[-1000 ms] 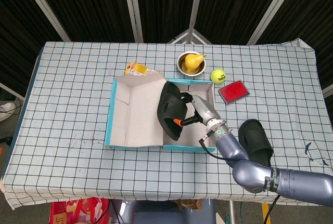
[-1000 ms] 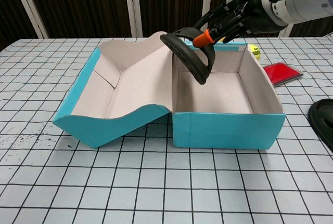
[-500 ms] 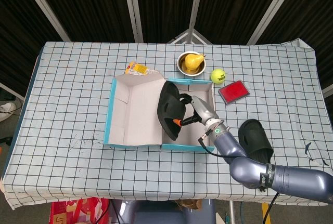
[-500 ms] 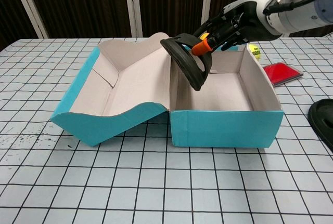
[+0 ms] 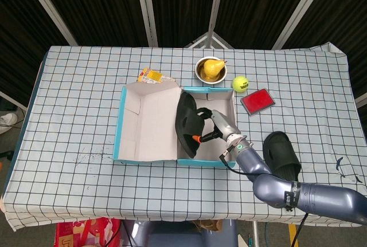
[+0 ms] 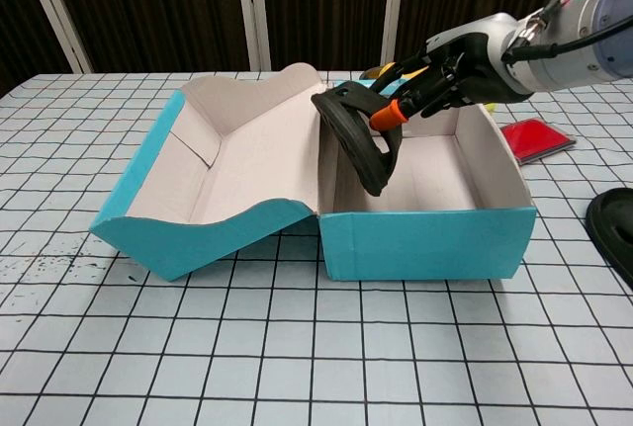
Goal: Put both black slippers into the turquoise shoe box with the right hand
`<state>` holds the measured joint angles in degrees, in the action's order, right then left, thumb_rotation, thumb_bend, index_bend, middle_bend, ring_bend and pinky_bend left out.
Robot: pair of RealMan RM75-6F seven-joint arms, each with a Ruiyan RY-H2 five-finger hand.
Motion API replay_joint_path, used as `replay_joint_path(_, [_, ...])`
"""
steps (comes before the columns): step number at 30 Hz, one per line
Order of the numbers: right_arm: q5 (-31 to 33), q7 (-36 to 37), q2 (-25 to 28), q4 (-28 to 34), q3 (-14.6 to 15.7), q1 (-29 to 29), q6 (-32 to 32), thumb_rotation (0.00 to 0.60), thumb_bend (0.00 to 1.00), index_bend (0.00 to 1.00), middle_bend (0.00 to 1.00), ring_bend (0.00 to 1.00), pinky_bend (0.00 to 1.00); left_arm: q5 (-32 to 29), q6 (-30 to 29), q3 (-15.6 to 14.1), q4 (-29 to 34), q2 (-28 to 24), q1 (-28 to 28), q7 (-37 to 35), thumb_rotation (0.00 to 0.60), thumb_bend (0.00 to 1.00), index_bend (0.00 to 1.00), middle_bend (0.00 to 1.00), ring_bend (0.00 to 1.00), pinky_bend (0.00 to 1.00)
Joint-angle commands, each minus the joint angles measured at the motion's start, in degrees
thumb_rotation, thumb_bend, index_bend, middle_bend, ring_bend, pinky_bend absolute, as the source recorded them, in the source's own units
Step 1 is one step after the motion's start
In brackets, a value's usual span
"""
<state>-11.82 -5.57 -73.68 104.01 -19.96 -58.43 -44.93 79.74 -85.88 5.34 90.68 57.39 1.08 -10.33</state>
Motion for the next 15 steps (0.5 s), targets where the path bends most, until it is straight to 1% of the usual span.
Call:
replay_joint_path(1, [-0.4,0.3,-0.3,-0.5,0.5,0.1,0.1,0.6,0.43,0.63,0.53,0.21,0.0,0.0,0.0,0.0,0.0,0.0,0.0,0.0,0.6,0.38,0.03,0.0,0.0,0.07])
replay_joint_path(9, [-1.0,0.2,-1.0,-1.8,2.0,0.0,-0.5,0.6,0.43,0.63,0.53,0.21,0.0,0.0,0.1,0.0,0.1,0.0,0.0,0.1,0.6,0.38,0.03,0.0,0.0,0.07])
replay_joint_path(15, [-0.9,0.3,-1.6,-2.2,2.4,-0.3,-0.8,0.6,0.43,0.63,0.53,0.21,0.0,0.1,-0.1,0.0,0.2,0.0,0.0,0.1,0.6,0.38,0.03,0.0,0.0,0.07])
